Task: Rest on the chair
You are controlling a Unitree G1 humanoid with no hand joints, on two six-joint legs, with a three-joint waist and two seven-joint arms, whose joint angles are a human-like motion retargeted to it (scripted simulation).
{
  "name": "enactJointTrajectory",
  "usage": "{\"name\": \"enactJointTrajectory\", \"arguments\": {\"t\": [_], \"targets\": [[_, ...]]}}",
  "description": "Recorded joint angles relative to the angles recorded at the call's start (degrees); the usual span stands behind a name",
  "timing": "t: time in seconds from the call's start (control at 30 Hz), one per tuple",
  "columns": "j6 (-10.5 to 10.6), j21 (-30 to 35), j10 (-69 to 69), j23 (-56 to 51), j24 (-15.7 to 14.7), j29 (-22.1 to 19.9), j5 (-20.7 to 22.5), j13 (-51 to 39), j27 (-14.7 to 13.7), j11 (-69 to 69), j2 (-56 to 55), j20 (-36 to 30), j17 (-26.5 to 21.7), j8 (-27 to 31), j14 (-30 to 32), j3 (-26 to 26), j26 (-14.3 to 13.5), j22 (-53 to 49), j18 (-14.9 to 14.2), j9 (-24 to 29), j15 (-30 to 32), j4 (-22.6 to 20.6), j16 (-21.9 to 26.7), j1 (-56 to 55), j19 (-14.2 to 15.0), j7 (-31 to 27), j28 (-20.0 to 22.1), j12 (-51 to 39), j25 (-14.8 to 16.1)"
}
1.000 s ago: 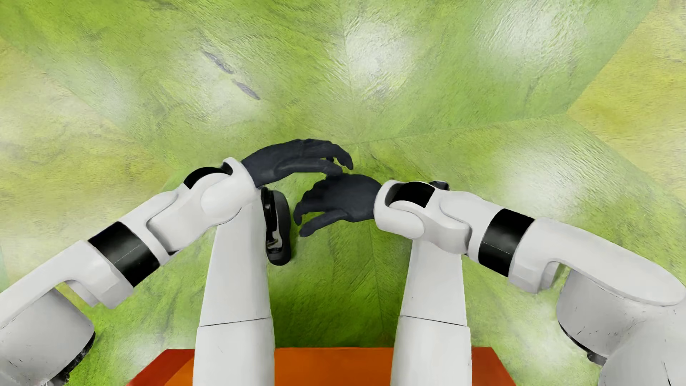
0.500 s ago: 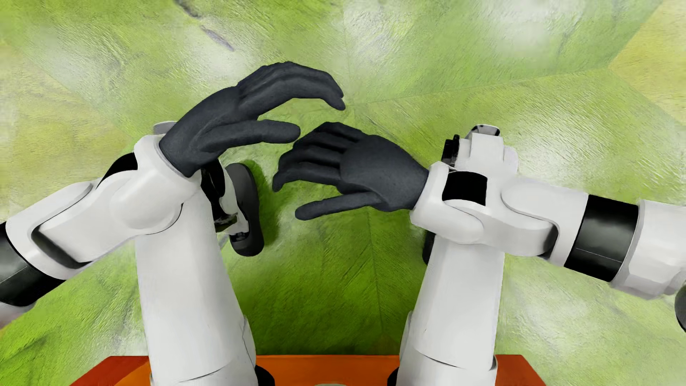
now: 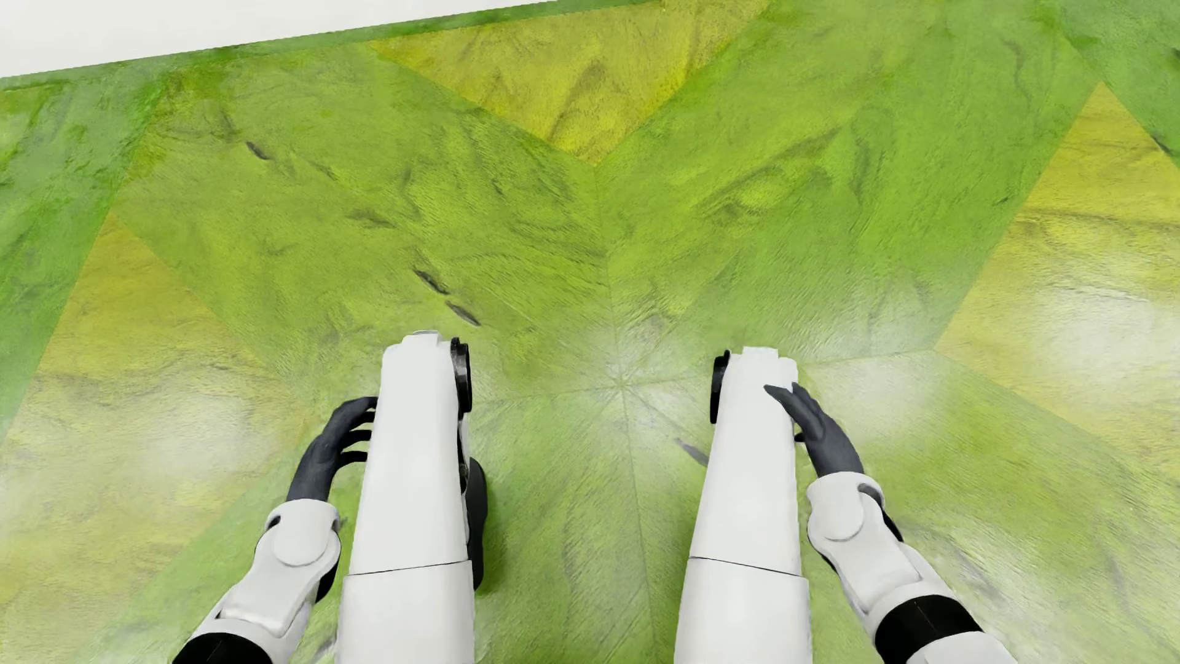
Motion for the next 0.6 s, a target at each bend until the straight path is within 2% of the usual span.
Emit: {"name": "enactJointTrajectory", "arguments": {"t": [0.03, 0.07, 0.1, 0.13, 0.17, 0.2, 0.23, 0.27, 0.33, 0.4, 0.47, 0.53, 0.6], "targets": [[0.2, -1.2, 0.0, 7.0, 0.5, 3.8, 0.1, 0.3, 2.3, -0.2, 1.1, -0.1, 1.1, -0.2, 0.0, 0.1, 2.6, 7.4, 0.7, -0.3, 0.1, 0.0, -0.3, 1.0, 0.2, 0.2, -4.9, 0.3, 1.8], [0.3, -1.9, 0.1, 13.6, 2.7, 7.5, 0.1, 1.0, 4.0, -0.3, 1.9, -1.0, 1.5, -0.5, -0.2, 0.1, 4.5, 15.3, 1.3, -0.8, 0.1, -0.1, -0.2, 1.8, 0.1, 0.4, -10.5, 0.3, 1.9], [0.4, -2.2, 0.2, 19.5, 6.7, 11.6, 0.1, 2.1, 4.9, -0.4, 2.7, -2.4, 1.5, -0.7, -0.3, 0.1, 5.7, 22.5, 1.8, -1.2, 0.1, -0.1, -0.3, 2.7, 0.1, 0.6, -17.0, 0.0, 0.5], [0.6, -2.2, 0.2, 24.2, 12.4, 15.0, 0.0, 3.6, 4.8, -0.4, 3.4, -4.6, 1.5, -0.9, -0.4, 0.2, 5.3, 27.9, 2.2, -1.6, 0.1, -0.3, -0.8, 3.3, 0.2, 0.7, -21.7, 0.2, -1.9], [0.9, -2.5, 0.2, 27.1, 18.9, 19.8, -0.3, 5.8, 4.6, -0.5, 4.0, -6.8, 1.4, -1.1, -0.4, 0.2, 4.5, 30.6, 2.5, -2.1, 0.0, -0.6, -2.0, 3.6, 0.2, 0.9, -26.2, 1.2, -6.2], [0.9, -2.8, 0.3, 27.9, 22.9, 24.0, -0.3, 8.3, 3.4, -0.5, 4.2, -7.3, 1.5, -1.1, -0.5, 0.2, 3.8, 32.0, 2.6, -2.5, 0.1, -0.5, -3.2, 3.9, 0.1, 0.9, -28.8, 3.0, -10.5], [1.0, -3.8, 0.3, 27.6, 23.5, 27.4, -0.2, 11.3, 2.3, -0.6, 4.5, -6.2, 1.6, -1.2, -0.5, 0.2, 3.9, 32.6, 2.5, -3.0, 0.0, -0.4, -4.2, 4.1, 0.0, 0.9, -29.7, 5.5, -12.6], [1.2, -5.1, 0.3, 26.9, 22.1, 28.4, -0.3, 14.4, 1.3, -0.6, 4.6, -4.5, 2.0, -1.2, -0.5, 0.2, 4.2, 32.7, 2.4, -3.4, 0.0, -0.3, -4.9, 4.2, 0.0, 1.0, -28.4, 8.0, -14.1], [1.2, -8.2, 0.1, 25.3, 18.2, 29.5, -0.6, 20.1, 0.8, -0.5, 4.8, -2.0, 3.5, -1.1, -0.4, 0.2, 4.1, 30.5, 1.9, -4.2, -0.1, -0.3, -5.2, 4.4, -0.1, 1.0, -27.8, 12.1, -12.8], [1.1, -9.2, -0.2, 24.0, 17.6, 29.1, -0.9, 22.9, 0.3, -0.5, 5.3, -1.4, 5.2, -1.1, -0.2, 0.2, 3.2, 26.9, 1.4, -4.3, -0.2, -0.3, -5.6, 5.1, -0.3, 1.1, -28.2, 13.6, -13.1], [1.1, -8.9, -0.4, 23.0, 18.0, 27.7, -1.1, 23.4, 0.4, -0.5, 5.9, -2.2, 6.2, -1.1, -0.1, 0.3, 2.3, 24.5, 1.2, -4.3, -0.2, -0.3, -6.0, 5.7, -0.4, 1.3, -28.0, 12.8, -12.2], [1.2, -7.3, -0.5, 22.0, 17.0, 29.9, -1.3, 21.6, -0.3, -0.6, 6.4, -3.6, 5.4, -1.2, -0.1, 0.1, 2.8, 24.6, 1.2, -4.5, -0.2, -0.3, -6.7, 6.2, -0.4, 1.3, -26.8, 11.1, -13.9], [1.3, -4.9, -0.5, 22.1, 16.2, 28.5, -1.2, 18.6, -0.5, -0.6, 6.7, -4.5, 4.1, -1.2, -0.1, 0.1, 2.9, 25.3, 1.4, -4.4, -0.2, -0.4, -7.1, 6.6, -0.5, 1.3, -24.2, 9.1, -14.1]]}}
